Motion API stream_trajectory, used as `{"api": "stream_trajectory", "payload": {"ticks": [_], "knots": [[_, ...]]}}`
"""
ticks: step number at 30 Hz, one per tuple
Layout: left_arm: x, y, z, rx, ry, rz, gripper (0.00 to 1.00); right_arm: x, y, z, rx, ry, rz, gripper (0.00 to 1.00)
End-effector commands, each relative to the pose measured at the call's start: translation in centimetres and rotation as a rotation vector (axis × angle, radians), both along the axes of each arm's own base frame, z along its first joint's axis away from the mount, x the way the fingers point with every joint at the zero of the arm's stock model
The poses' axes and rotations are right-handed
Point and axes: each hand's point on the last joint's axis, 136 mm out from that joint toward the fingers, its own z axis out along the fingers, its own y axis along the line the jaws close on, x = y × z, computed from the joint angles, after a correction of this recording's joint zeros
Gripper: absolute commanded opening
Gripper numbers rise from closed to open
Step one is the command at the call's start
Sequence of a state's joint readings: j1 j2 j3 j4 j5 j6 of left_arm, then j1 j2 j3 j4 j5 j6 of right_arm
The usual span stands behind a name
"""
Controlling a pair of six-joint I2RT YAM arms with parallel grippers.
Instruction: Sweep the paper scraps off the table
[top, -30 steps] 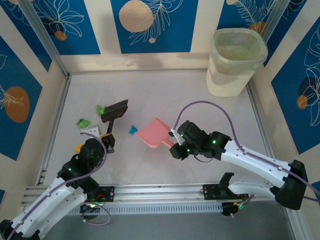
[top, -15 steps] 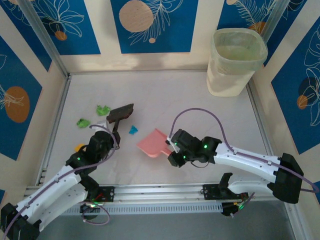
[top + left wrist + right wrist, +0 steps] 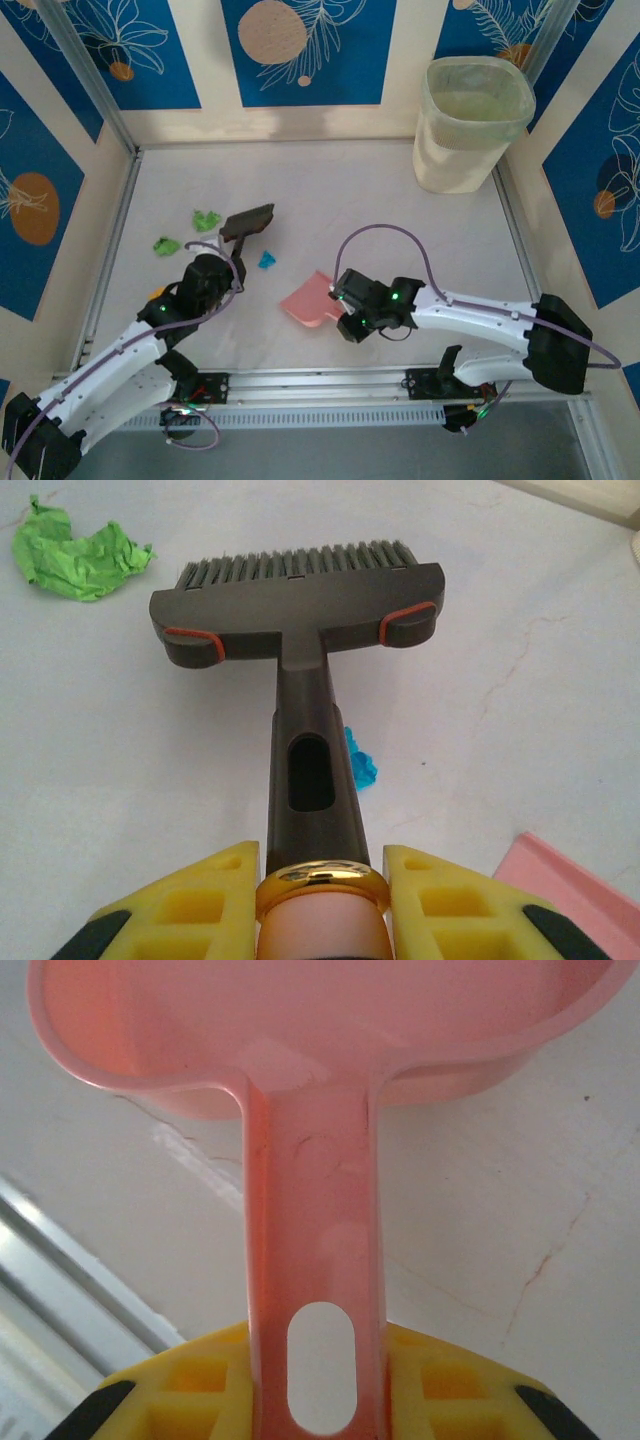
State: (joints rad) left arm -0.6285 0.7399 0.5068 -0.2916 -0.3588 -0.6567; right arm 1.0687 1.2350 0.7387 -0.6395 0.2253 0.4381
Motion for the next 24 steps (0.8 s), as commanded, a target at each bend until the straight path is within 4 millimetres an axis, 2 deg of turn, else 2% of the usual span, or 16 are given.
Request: {"api": "stream_trajectory", "payload": {"ticks": [1, 7, 14, 16, 20, 24], "knots": [[0.4, 0.0, 2.6, -0.027, -0.032, 0.006, 0.0, 1.3, 1.1, 0.9, -0.006, -0.075, 0.033, 0.0], [-0.3, -0.2, 2.9, -0.005, 0.044, -0.015, 0.0, 2.8, 2.7, 1.3, -0.019, -0.155, 0.094, 0.0], [-1.0, -0.8, 3.5, 0.036, 0.127, -0.073, 0.0, 3.2, 4.7, 0.3, -0.005, -0.148, 0.148, 0.0], [-1.1, -1.0, 3.8, 0.054, 0.141, -0.093, 0.0, 3.6, 5.0, -0.2, -0.02, -0.14, 0.147, 0.0], [-1.3, -1.1, 3.8, 0.066, 0.169, -0.104, 0.0, 5.9, 5.0, -0.9, -0.058, -0.14, 0.063, 0.0], [-1.6, -0.8, 3.5, 0.075, 0.185, -0.1, 0.0, 6.6, 5.6, -1.5, -0.031, -0.133, 0.073, 0.0]]}}
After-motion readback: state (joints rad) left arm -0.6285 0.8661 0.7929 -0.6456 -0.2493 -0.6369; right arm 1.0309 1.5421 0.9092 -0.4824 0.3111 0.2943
